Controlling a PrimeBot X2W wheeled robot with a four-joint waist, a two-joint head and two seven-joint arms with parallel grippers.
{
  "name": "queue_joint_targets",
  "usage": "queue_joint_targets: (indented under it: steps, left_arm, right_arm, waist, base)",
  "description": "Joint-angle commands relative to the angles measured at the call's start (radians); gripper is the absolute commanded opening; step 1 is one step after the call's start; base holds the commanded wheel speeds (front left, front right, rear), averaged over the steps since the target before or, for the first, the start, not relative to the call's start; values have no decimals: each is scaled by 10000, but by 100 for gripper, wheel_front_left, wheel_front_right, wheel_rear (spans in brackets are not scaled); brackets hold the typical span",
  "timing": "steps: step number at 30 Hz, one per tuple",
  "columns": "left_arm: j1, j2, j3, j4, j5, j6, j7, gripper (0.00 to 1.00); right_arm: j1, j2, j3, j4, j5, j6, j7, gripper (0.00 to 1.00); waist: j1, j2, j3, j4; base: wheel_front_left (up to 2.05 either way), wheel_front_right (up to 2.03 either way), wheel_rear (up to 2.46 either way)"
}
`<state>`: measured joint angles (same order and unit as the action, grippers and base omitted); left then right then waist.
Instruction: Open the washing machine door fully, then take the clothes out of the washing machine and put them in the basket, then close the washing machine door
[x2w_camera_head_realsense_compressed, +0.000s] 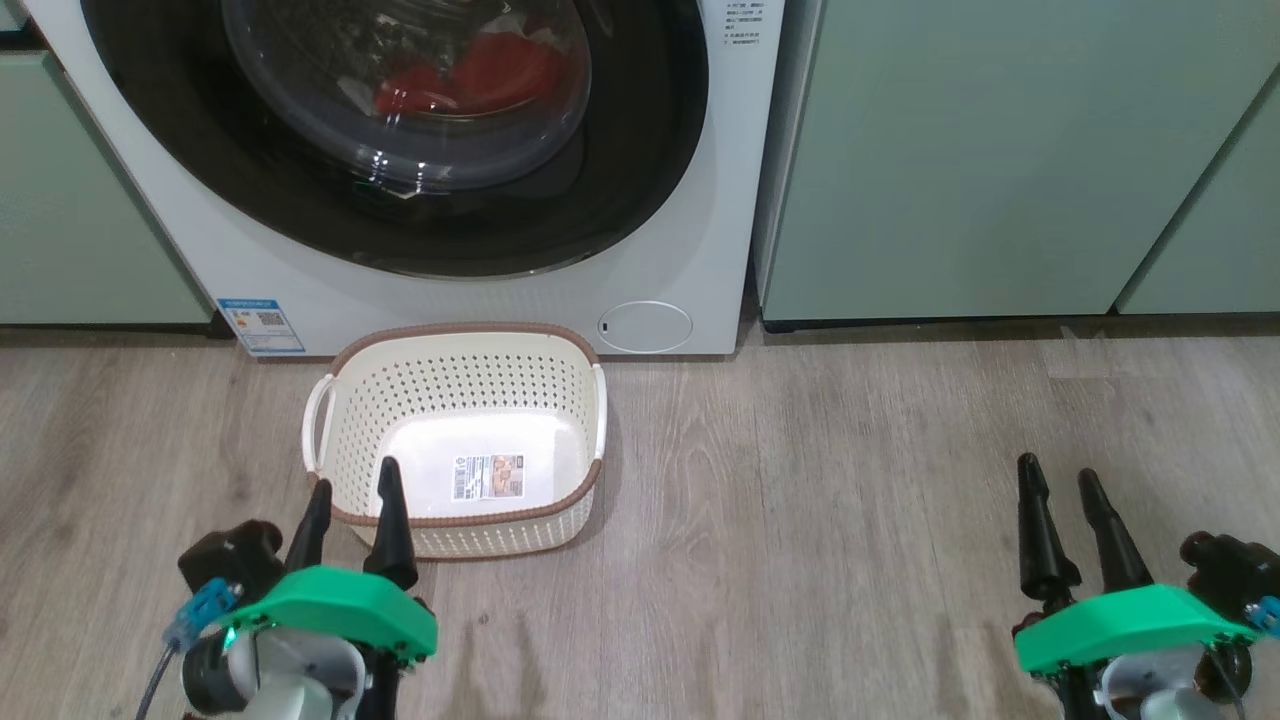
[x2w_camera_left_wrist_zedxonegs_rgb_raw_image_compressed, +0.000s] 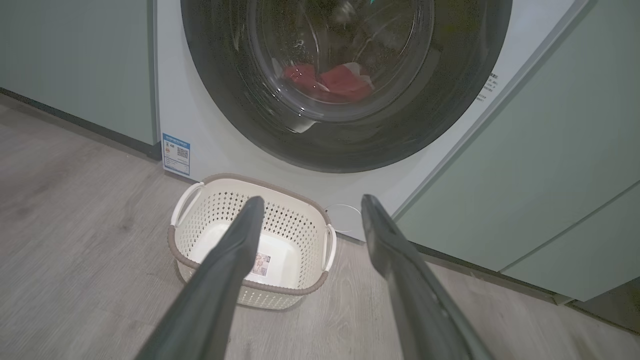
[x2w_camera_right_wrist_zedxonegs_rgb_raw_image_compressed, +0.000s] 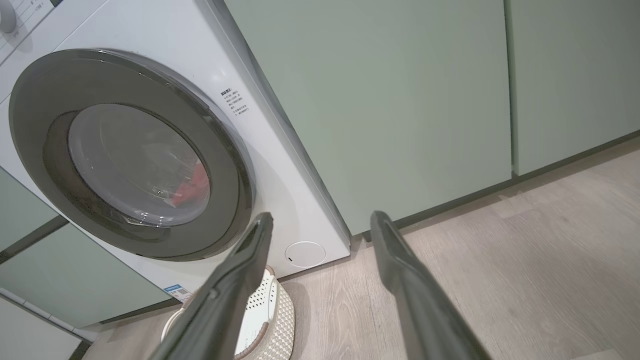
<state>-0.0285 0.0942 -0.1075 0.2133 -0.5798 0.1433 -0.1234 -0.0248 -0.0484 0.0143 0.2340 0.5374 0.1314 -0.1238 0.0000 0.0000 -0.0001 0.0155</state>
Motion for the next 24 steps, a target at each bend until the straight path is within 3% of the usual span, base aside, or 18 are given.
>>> queue_joint_targets:
  steps: [1, 9, 24]
  left_arm:
    - [-610, 191, 185, -418, 379, 131, -153, 100]
    - [-685, 197, 177, -580, 1243, 270, -389, 100]
    - [-799, -60, 553, -216, 2861, -17, -831, 100]
  right_arm:
    - [-540, -14, 134, -411, -311, -5, -148, 100]
    - [-606, -15, 86, -465, -1034, -5, -384, 100]
    - [-646, -16, 173, -347, -2055, -6, -827, 100]
  waist:
    - [0, 0, 5, 3]
    - [0, 0, 13, 17]
    - [0, 0, -26, 48]
  base:
    - [0, 0, 0]
    - [0, 0, 0]
    - [0, 0, 0]
